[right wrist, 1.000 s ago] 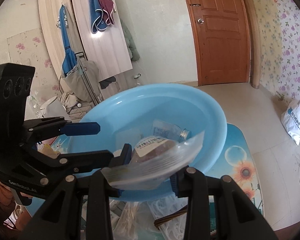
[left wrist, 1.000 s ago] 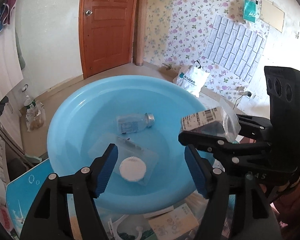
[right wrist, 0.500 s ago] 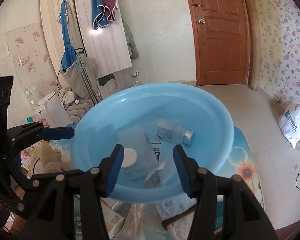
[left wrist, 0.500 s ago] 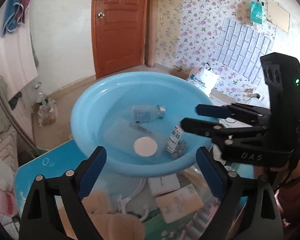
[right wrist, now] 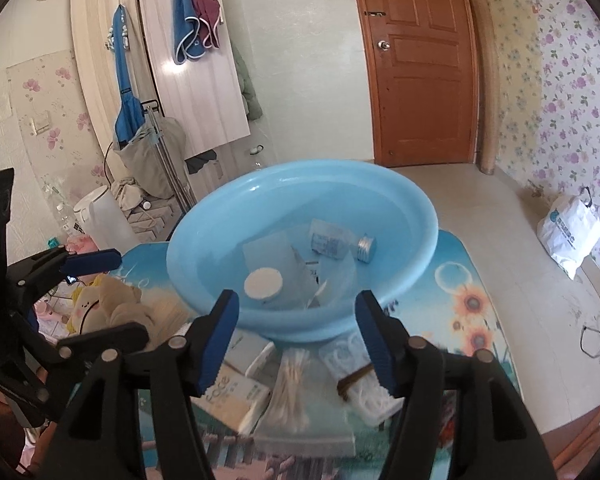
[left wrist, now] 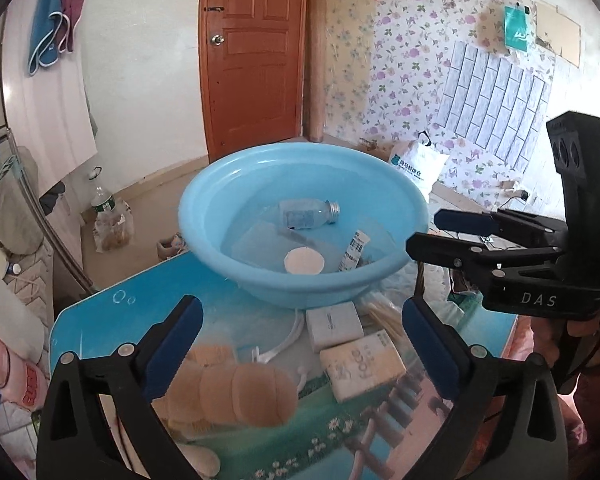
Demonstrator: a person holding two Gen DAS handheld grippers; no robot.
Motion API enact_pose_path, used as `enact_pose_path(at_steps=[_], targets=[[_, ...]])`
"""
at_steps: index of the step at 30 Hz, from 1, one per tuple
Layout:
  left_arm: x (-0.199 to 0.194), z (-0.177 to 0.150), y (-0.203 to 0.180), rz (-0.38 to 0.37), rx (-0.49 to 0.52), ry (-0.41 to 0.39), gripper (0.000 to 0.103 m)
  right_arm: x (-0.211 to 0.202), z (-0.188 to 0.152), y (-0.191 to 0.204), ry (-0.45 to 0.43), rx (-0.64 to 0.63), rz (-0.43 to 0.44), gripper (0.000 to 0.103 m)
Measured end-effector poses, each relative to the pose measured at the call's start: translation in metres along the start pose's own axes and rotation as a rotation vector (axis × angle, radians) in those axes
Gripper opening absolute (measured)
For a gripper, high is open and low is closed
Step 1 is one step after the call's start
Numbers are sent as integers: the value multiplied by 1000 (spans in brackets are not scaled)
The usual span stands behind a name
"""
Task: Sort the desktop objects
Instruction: 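Withdraw both tools from the basin back toward the table items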
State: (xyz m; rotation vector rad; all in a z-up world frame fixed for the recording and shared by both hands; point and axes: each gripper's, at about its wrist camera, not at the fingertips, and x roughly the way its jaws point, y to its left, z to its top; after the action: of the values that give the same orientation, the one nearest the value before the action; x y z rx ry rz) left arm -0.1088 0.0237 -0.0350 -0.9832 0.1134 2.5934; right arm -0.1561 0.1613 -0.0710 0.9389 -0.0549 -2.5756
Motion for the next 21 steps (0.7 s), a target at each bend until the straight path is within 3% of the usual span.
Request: enact_pose_path(at_steps=[6,8,14,18,21], targets=[[-19,-6,-2,-15,3,-47,103,-9,-11,4,-2,16,-6,61],[-23,-8,-4,-9,4,-55,103,-13,-13,6,-8,19,-11,67],[-26,-15,-7,69,18,-63,103,-24,-18,10,-28,25,-29,73],[-28,-16,-6,44,-3,-97,103,-32,-18,12,-72,7,-82,93],[-32,-18,-7,83,-3,-126,103,-35,-20,14,-90,-6,-94,102]])
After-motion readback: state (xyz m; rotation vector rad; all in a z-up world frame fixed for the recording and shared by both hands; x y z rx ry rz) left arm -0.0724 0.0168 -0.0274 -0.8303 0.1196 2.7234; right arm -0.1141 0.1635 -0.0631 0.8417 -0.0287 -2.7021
